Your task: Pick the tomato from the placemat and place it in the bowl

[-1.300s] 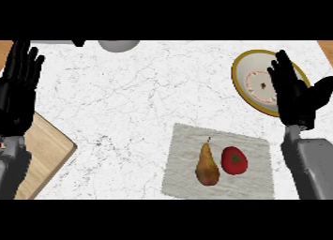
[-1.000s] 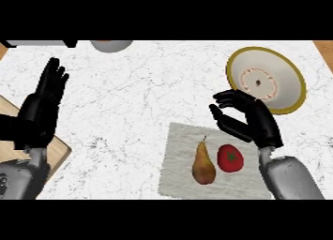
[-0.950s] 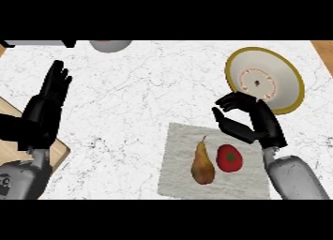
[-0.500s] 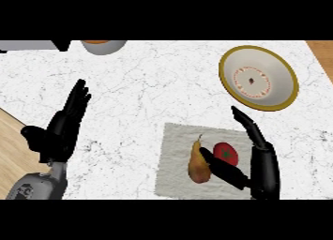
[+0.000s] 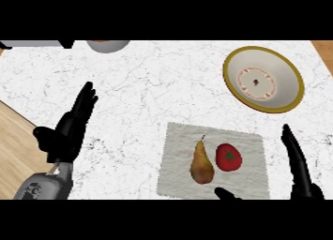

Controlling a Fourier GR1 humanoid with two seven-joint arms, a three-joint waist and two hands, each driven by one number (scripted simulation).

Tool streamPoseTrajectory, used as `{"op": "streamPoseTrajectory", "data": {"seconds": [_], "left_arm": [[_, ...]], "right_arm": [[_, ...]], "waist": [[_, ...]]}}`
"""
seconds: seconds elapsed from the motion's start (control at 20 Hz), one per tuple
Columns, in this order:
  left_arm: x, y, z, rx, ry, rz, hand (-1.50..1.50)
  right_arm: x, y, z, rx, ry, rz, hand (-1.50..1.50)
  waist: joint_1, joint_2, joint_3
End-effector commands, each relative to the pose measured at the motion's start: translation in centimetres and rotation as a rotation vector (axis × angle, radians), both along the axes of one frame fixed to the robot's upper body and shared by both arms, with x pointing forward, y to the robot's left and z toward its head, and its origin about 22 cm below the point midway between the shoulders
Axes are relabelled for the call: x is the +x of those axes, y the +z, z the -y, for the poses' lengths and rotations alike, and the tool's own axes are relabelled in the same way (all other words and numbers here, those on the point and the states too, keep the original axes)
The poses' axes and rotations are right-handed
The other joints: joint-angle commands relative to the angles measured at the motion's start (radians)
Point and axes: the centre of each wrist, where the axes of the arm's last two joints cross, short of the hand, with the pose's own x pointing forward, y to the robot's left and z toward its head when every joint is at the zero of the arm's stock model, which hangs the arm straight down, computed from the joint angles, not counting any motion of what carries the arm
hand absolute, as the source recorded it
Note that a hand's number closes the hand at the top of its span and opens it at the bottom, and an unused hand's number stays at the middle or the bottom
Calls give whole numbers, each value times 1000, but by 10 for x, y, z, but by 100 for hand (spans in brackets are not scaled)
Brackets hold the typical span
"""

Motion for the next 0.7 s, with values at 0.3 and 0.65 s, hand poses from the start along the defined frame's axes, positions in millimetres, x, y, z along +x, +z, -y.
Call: {"op": "streamPoseTrajectory", "data": {"seconds": [0.3,0.65], "left_arm": [[0,-3,18,-29,-16,-6,0],[0,-1,5,-11,-11,-5,0]], "right_arm": [[3,45,-4,-45,-11,-371,-150],[21,52,5,-75,-1,-586,-150]], "waist": [[19,5,1],[17,4,2]]}}
